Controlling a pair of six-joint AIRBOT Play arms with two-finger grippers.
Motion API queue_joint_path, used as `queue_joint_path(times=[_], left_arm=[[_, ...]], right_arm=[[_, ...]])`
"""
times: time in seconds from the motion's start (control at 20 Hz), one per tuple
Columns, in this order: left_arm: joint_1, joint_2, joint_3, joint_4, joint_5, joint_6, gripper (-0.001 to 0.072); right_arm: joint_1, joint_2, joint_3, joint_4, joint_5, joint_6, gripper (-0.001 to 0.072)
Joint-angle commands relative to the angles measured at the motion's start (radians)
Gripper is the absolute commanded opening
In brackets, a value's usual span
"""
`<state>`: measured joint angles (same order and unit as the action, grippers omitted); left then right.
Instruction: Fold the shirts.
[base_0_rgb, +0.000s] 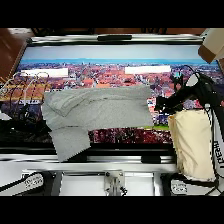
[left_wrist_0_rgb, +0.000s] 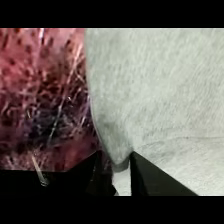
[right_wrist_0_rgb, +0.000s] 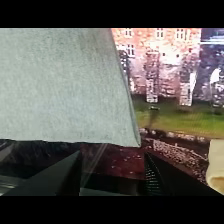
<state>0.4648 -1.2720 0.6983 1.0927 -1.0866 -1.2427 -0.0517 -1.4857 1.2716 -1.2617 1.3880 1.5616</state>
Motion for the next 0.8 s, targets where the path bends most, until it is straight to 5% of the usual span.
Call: queue_joint_path(times=[0.0, 0.05, 0.25, 0.75], left_arm=[[-0.003, -0.006, 0.000, -0.026, 0.040, 0.001, 0.0100], [-0.006, -0.006, 0.000, -0.026, 0.040, 0.005, 0.0043], [-0.019, -0.002, 0.000, -0.031, 0.028, 0.029, 0.0043], [-0.019, 0.004, 0.011, -0.032, 0.029, 0.031, 0.0043]], right_arm=[[0.013, -0.051, 0.000, -0.007, 0.003, 0.025, 0.0504], [0.028, -0.069, 0.000, -0.009, 0.003, 0.024, 0.0504], [0.074, -0.127, 0.000, -0.094, 0.019, 0.037, 0.0505], [0.069, -0.140, -0.093, -0.014, -0.051, 0.089, 0.0505]])
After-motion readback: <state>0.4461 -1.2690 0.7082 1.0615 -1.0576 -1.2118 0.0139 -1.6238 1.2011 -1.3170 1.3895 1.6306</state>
